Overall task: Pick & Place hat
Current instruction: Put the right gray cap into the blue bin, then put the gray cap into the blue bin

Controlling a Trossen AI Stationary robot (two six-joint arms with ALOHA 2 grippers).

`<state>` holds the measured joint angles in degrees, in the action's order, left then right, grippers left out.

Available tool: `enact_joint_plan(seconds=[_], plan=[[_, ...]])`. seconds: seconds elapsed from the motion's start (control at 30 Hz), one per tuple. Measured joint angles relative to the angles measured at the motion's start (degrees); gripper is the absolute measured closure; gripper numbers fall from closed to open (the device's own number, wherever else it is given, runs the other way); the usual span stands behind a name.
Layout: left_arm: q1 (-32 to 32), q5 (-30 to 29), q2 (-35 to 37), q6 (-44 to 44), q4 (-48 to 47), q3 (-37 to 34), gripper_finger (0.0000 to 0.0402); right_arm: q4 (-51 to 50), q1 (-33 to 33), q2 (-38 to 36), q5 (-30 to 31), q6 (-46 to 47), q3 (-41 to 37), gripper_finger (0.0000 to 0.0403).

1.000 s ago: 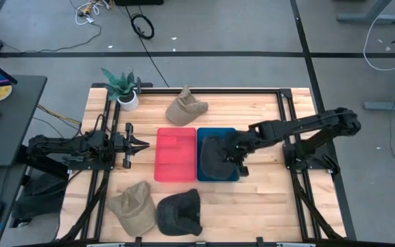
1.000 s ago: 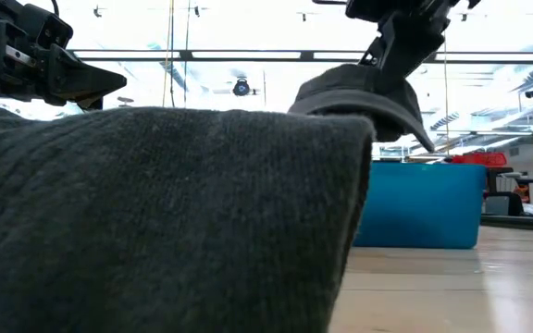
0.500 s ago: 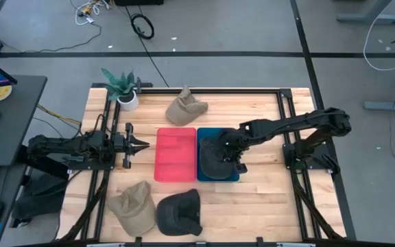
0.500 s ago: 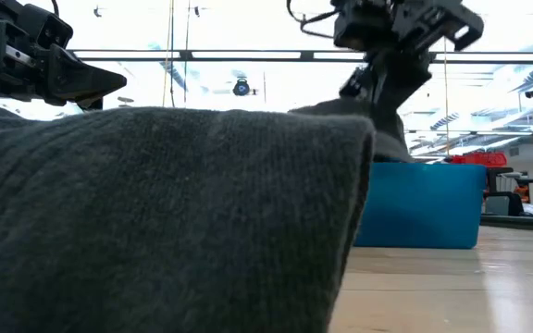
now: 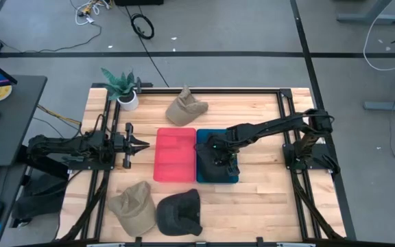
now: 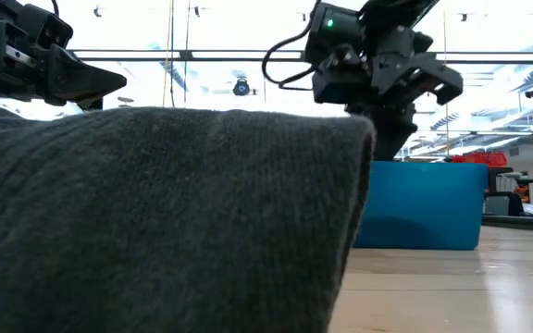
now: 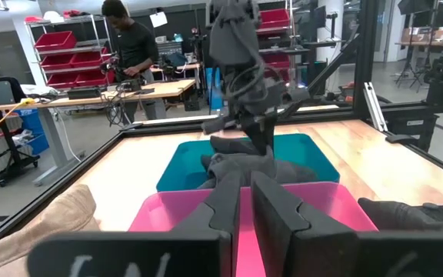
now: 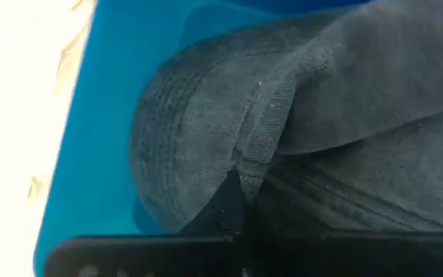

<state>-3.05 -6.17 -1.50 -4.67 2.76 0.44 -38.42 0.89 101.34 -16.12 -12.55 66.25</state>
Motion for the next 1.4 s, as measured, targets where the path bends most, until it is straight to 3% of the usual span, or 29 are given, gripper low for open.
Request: enact_joint_plan(seconds=[0.37,0.9,1.2,1.4], plan=[[-0.02,-0.02,0.01,0.00,-0.02,-0.01,0.0362,0.95,-1.28,1.05,-0.47,6.19,-0.12,0.0367],[-0.02,0.00,0.02,0.02,0.00,0.01,0.0362,0.85,-1.30,-3.47,-0.88,9.04,-0.43,0.0224],[0.00,-0.02,0.01,0.01,-0.01,0.00,0.0362,1.24,-1.34,-8.33,-0.90,9.33,-0.43,0.0185],[0.00,-0.02,0.02,0.00,0.00,-0.01,0.0362,5.78,-1.43,-10.35,6.52,13.76,-0.41,0.0183]])
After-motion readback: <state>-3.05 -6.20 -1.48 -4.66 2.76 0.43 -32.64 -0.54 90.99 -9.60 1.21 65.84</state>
